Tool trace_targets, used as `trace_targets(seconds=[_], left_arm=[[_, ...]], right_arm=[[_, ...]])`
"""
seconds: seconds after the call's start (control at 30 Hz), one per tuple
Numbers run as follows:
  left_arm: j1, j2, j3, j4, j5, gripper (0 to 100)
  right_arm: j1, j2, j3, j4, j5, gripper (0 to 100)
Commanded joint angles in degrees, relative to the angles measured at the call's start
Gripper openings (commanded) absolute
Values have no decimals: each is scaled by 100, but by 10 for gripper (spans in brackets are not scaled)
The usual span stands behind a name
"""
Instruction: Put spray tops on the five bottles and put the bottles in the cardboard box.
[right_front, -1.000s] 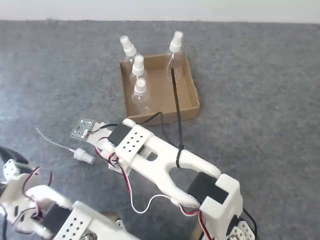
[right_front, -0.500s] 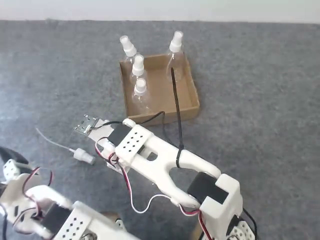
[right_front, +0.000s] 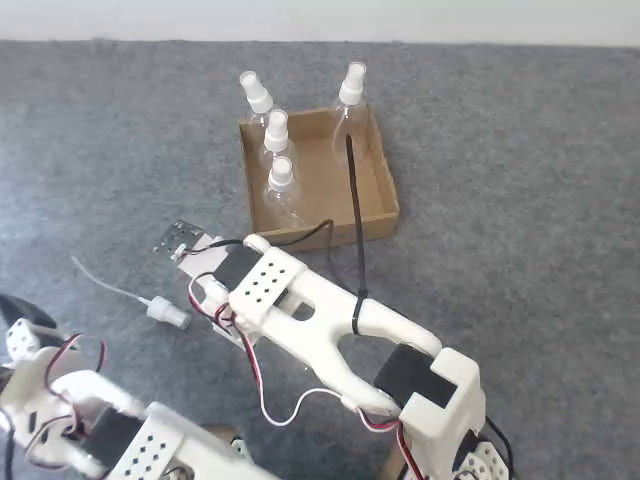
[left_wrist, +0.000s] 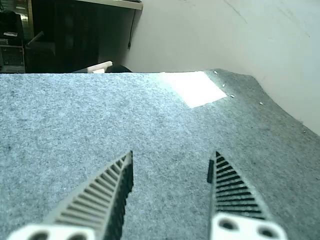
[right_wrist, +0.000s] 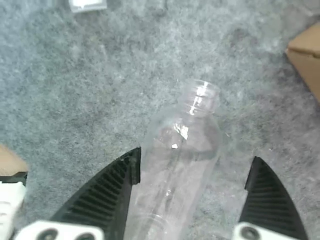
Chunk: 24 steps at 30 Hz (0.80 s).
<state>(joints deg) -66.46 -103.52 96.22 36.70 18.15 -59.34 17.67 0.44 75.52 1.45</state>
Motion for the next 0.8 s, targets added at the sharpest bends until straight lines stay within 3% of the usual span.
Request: trace_targets(seconds=[0.0,0.2,0.4,0.77], left_arm=[[26,-88,-48,-167,70,231],[26,-88,-48,-167,70,231],[35,-88,-48,-158,70,231],[35,-88,-48,-158,70,231]], right_arm=[[57,-66,-352,119,-149,292],[31,-66,-352,57,-369,290],[31,-22,-308,-233,-396,222],[40,426,-668,66,-387,228]])
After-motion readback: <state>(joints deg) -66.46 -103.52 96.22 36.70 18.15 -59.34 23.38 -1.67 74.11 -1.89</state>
